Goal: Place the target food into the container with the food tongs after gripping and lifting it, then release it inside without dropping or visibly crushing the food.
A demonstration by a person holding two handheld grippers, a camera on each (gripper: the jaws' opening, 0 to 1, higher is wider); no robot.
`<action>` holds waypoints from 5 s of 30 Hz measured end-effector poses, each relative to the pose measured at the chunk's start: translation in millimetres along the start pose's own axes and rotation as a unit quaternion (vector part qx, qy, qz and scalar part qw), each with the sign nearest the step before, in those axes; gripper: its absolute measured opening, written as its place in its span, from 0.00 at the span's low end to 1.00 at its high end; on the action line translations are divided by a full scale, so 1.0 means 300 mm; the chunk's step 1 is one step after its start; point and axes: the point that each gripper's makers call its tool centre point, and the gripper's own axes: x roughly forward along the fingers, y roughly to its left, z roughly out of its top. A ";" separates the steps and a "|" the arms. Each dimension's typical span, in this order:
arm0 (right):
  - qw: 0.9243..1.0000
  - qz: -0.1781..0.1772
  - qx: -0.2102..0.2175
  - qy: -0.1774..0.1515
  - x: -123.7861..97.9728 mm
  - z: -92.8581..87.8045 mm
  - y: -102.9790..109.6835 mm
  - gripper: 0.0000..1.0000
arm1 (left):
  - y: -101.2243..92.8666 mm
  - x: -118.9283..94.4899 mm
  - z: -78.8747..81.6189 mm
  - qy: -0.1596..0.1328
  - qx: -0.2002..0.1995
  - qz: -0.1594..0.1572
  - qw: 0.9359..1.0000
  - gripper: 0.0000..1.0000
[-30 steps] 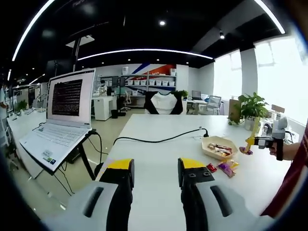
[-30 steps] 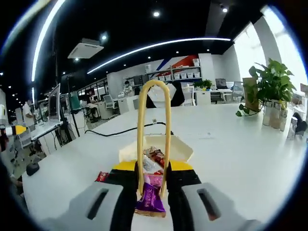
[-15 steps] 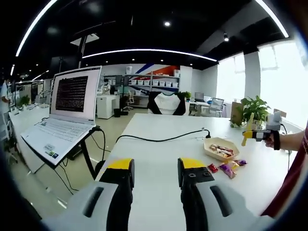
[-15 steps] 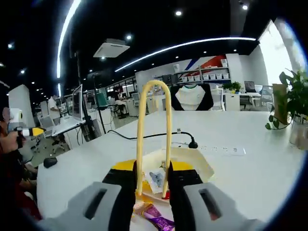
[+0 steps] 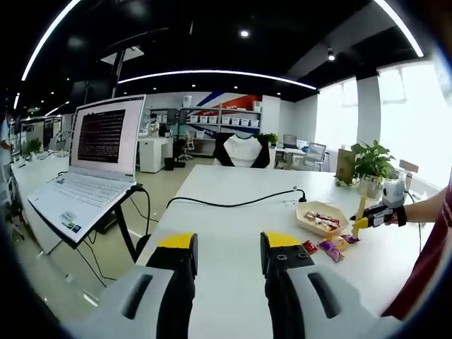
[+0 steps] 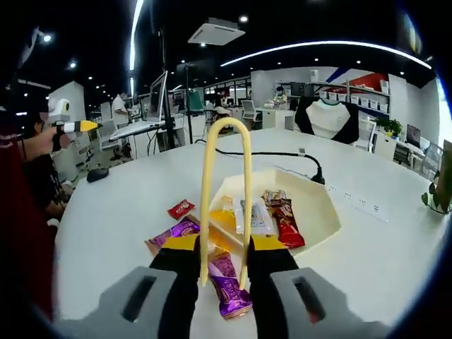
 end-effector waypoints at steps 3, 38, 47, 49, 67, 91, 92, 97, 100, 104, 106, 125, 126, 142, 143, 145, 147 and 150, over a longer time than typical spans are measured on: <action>1.000 -0.005 -0.012 0.018 0.009 -0.049 0.000 0.21 | 0.001 0.001 -0.002 0.001 0.001 0.000 1.000 0.38; 0.980 -0.119 0.063 -0.143 -0.012 0.423 -0.223 0.14 | -0.339 0.010 -0.104 0.089 0.080 -0.229 0.966 0.39; 0.968 -0.169 0.102 -0.155 -0.005 0.385 -0.344 0.24 | -0.322 -0.013 -0.100 0.087 0.071 -0.220 0.969 0.39; 0.968 -0.170 0.099 -0.154 -0.018 0.377 -0.340 0.24 | -0.319 -0.014 -0.102 0.087 0.070 -0.218 0.970 0.39; 0.959 -0.170 0.110 -0.196 -0.240 0.404 -0.217 0.25 | -0.368 0.040 -0.102 0.088 0.074 -0.238 0.965 0.39; 0.921 -0.209 0.232 -0.232 -0.363 0.210 -0.058 0.25 | -0.380 0.105 -0.067 0.075 0.072 -0.250 0.963 0.39; 0.916 -0.200 0.256 -0.235 -0.359 0.192 -0.044 0.25 | -0.379 0.105 -0.066 0.074 0.072 -0.250 0.963 0.39; 0.916 -0.202 0.265 -0.224 -0.354 0.151 -0.034 0.25 | -0.369 0.102 -0.069 0.075 0.072 -0.247 0.963 0.38; 0.901 -0.189 0.304 -0.245 -0.350 0.159 -0.036 0.25 | -0.366 0.095 -0.074 0.075 0.072 -0.245 0.964 0.38; 0.878 -0.191 0.358 -0.253 -0.321 0.126 -0.069 0.24 | -0.361 0.086 -0.083 0.078 0.071 -0.243 0.964 0.38; 0.879 -0.195 0.358 -0.247 -0.288 0.120 -0.064 0.24 | -0.356 0.078 -0.083 0.078 0.073 -0.241 0.965 0.38; 0.910 -0.254 0.285 -0.163 -0.012 0.097 0.007 0.24 | -0.271 0.006 -0.093 0.096 0.080 -0.208 0.970 0.38; 0.911 -0.252 0.284 -0.163 0.000 0.099 0.005 0.24 | -0.269 0.005 -0.093 0.096 0.080 -0.207 0.970 0.38; 0.929 -0.283 0.205 -0.123 0.116 0.066 0.027 0.26 | -0.244 -0.013 -0.123 0.114 0.085 -0.198 0.970 0.37; 0.931 -0.285 0.196 -0.119 0.119 0.058 0.030 0.26 | -0.244 -0.013 -0.124 0.114 0.085 -0.198 0.970 0.37; 0.933 -0.282 0.194 -0.111 0.124 0.036 0.037 0.25 | -0.243 -0.014 -0.126 0.115 0.085 -0.198 0.970 0.37; 0.936 -0.283 0.172 -0.117 0.119 0.048 0.031 0.24 | -0.241 -0.014 -0.130 0.117 0.084 -0.197 0.970 0.37; 0.947 -0.272 0.134 -0.107 0.129 0.053 0.041 0.22 | -0.243 -0.014 -0.137 0.119 0.084 -0.198 0.969 0.37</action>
